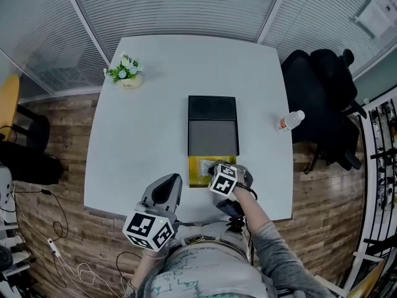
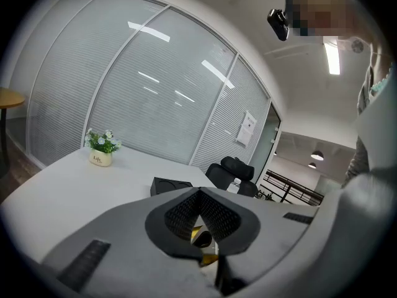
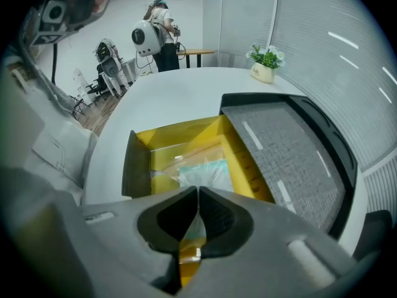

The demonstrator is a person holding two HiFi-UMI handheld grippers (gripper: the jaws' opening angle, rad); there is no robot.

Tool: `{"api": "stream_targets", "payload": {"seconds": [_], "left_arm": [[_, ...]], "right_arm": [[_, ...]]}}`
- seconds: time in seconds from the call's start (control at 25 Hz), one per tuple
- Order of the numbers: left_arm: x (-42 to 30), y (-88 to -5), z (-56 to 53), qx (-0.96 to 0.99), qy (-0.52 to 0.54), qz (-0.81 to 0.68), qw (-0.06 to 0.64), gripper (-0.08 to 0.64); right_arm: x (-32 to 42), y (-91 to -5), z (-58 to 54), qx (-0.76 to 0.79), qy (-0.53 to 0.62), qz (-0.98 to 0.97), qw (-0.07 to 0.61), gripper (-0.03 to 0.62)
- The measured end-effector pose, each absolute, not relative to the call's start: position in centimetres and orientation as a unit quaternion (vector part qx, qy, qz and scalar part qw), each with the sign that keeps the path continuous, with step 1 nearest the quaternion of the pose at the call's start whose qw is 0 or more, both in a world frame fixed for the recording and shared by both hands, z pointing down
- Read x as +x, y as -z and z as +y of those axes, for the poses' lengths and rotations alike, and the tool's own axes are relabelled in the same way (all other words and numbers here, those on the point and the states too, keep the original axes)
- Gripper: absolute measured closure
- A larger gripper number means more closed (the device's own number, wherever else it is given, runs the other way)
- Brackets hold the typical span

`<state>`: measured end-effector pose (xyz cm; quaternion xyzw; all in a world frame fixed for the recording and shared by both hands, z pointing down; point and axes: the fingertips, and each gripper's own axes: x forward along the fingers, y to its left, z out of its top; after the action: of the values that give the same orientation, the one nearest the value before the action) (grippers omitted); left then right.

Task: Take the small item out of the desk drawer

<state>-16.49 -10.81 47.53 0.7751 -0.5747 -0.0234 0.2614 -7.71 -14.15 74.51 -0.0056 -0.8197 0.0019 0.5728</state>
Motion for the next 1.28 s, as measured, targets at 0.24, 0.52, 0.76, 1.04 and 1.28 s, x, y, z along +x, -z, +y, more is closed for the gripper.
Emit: {"api": "stream_targets", "payload": {"seconds": [0.24, 0.52, 0.76, 1.04, 1.28], "left_arm": [[-16.1, -47.5, -10.6, 0.775, 0.024, -0.572, 0.268, 0.562], [-15.7, -47.3, -10.6, 0.775, 0.025, -0.572, 0.265, 0.561], [-15.3, -47.0, -10.2, 0.778, 0.025, -0.569, 0.263, 0.562], [-14.5, -46.6, -10.0, 0.782, 0.032, -0.563, 0.264, 0.563], [-13.6, -46.5, -10.1, 0.788, 0.031, -0.555, 0.264, 0.561]], "right_arm": [[-7.6, -74.3, -14.2, 0.003, -0.006, -0.827, 0.563, 0.583], [-7.5, -74.2, -14.3, 0.001, -0.009, -0.83, 0.557, 0.585], [-7.4, -73.8, -13.8, -0.005, -0.008, -0.831, 0.557, 0.589], [-6.8, -71.4, -13.6, -0.02, 0.0, -0.833, 0.553, 0.589], [-6.3, -68.0, -13.7, -0.025, 0.023, -0.837, 0.545, 0.589]]}}
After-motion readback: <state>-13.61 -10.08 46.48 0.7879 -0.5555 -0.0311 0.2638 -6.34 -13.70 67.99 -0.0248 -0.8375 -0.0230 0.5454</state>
